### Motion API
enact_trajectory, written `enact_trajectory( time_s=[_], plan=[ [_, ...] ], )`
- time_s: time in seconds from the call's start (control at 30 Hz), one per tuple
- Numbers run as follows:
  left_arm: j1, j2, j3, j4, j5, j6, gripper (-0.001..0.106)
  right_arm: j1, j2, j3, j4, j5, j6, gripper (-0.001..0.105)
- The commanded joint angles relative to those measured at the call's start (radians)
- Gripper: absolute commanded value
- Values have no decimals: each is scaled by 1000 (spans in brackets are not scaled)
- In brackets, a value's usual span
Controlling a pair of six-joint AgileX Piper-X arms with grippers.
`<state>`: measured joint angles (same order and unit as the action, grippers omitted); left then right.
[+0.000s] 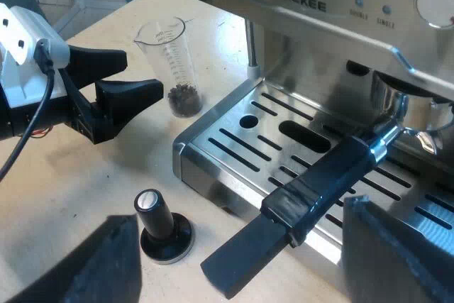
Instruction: Pour the beans into the coffee machine
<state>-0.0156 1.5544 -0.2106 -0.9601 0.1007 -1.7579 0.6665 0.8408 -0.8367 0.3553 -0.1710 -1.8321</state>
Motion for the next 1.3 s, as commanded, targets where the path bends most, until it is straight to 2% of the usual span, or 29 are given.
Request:
enact_trajectory(
  time_s=[0.03, 0.67, 0.83, 1.1, 1.17, 1.23, 1.3],
  plan=[
    [-4, 9, -11, -26, -17, -14, 86, 1, -6, -13, -15, -21, -5, 62],
    [-4, 146, -173, -40, -13, -15, 86, 1, -6, -13, -15, -35, -5, 62],
    [-4, 169, -216, -14, -13, -17, 86, 1, -6, -13, -15, -35, -5, 62],
    [-4, 169, -232, 19, -13, -17, 85, 1, -6, -13, -15, -35, -5, 62],
    [-4, 169, -232, 19, -13, -17, 78, 1, -6, -13, -15, -35, -5, 62],
    [-4, 169, -232, 19, -13, -17, 60, 1, -6, -13, -15, -35, -5, 62],
    [-4, 169, -232, 19, -10, -17, 47, 1, -6, -13, -15, -35, -5, 62]
  ],
)
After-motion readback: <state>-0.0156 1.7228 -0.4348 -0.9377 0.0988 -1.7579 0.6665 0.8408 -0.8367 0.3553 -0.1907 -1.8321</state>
